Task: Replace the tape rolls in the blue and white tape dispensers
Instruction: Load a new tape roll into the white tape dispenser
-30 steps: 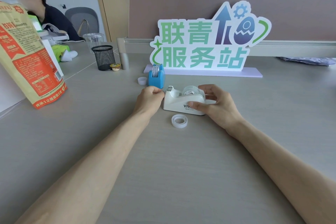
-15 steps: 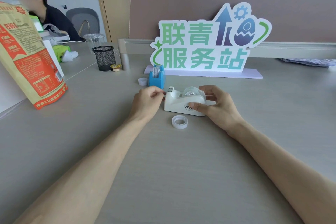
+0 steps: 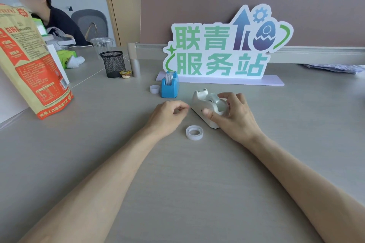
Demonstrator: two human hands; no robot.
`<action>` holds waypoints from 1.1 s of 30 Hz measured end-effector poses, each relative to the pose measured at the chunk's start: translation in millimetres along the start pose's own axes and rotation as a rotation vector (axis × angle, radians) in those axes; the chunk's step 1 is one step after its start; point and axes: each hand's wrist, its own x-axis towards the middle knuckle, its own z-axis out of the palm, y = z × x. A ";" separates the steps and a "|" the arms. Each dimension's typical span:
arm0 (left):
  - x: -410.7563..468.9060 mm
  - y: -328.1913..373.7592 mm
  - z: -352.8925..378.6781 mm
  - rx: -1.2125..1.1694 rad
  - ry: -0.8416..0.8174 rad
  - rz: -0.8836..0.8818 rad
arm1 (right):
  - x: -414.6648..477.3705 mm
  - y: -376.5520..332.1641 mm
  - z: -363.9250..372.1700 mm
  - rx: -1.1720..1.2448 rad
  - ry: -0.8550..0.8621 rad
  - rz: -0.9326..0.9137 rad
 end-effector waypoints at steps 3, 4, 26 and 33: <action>-0.7 3.4 1.1 -0.021 -0.077 0.052 | -1.0 -0.3 -0.7 0.083 -0.035 -0.051; -1.5 5.8 0.6 -0.030 -0.097 0.052 | -1.1 -0.5 -0.2 0.088 -0.048 -0.067; 33.0 -0.8 19.2 -0.058 -0.041 0.065 | 41.0 16.5 28.5 -0.237 -0.289 -0.050; 67.0 -1.0 35.7 0.077 0.039 0.017 | 72.6 16.5 39.4 -0.415 -0.284 0.033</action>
